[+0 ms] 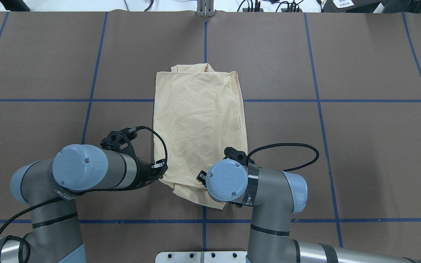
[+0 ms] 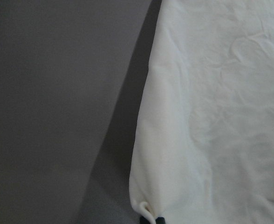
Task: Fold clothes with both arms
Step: 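Grasp the shirt's near end with both grippers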
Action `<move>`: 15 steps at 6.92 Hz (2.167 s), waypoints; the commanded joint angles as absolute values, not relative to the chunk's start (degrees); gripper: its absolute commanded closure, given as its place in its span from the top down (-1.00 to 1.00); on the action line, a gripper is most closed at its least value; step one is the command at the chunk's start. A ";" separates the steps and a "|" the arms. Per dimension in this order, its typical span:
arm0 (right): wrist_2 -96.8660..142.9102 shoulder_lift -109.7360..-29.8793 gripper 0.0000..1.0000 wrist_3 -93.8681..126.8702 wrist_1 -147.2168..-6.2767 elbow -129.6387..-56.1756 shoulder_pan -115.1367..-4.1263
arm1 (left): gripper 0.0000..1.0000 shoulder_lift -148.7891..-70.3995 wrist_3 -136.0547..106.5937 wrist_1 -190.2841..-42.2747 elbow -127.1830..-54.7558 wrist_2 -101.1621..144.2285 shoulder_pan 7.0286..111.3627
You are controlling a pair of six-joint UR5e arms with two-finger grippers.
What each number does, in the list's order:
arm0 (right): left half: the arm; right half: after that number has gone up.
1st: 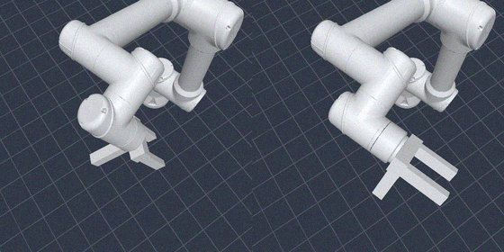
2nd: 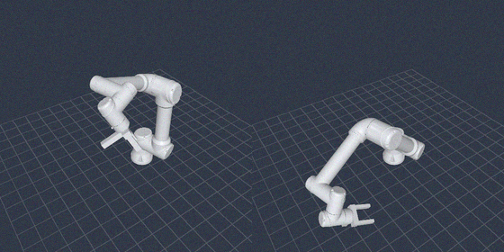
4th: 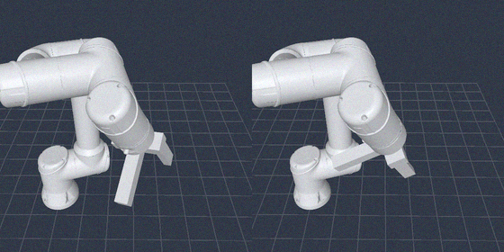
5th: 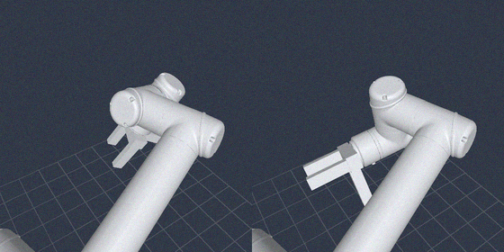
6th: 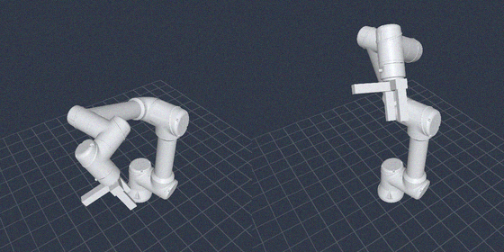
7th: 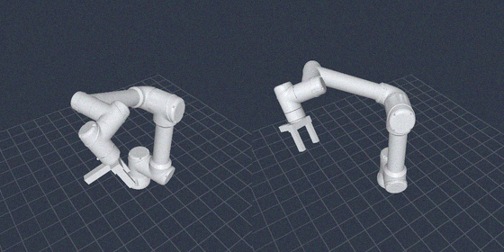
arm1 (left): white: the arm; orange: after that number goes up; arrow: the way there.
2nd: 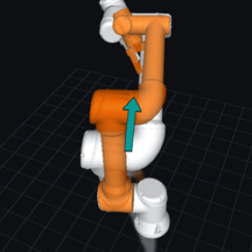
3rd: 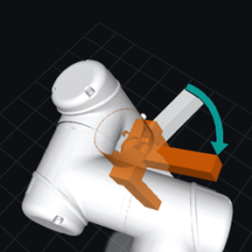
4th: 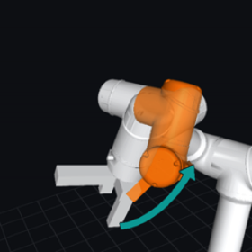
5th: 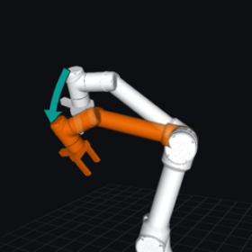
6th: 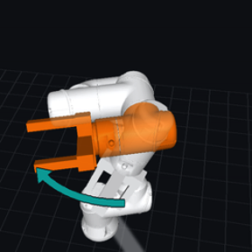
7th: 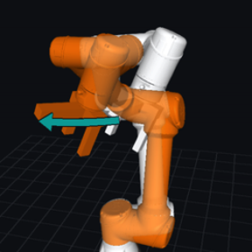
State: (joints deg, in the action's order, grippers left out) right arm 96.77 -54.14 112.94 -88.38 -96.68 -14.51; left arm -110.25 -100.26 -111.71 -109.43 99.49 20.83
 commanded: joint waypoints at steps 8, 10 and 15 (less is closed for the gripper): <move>97.47 -54.58 -1.00 112.24 -90.86 -101.15 -15.82 | -1.00 -110.21 -100.20 -111.71 -109.42 99.49 20.74; 97.38 -54.84 -1.00 112.24 -91.23 -101.08 -15.82 | -1.00 -110.21 -100.20 -111.62 -109.42 99.49 20.74; 100.11 -58.80 -1.00 112.24 -91.14 -107.13 -13.28 | -1.00 -110.04 -99.84 -105.23 -113.71 99.58 16.38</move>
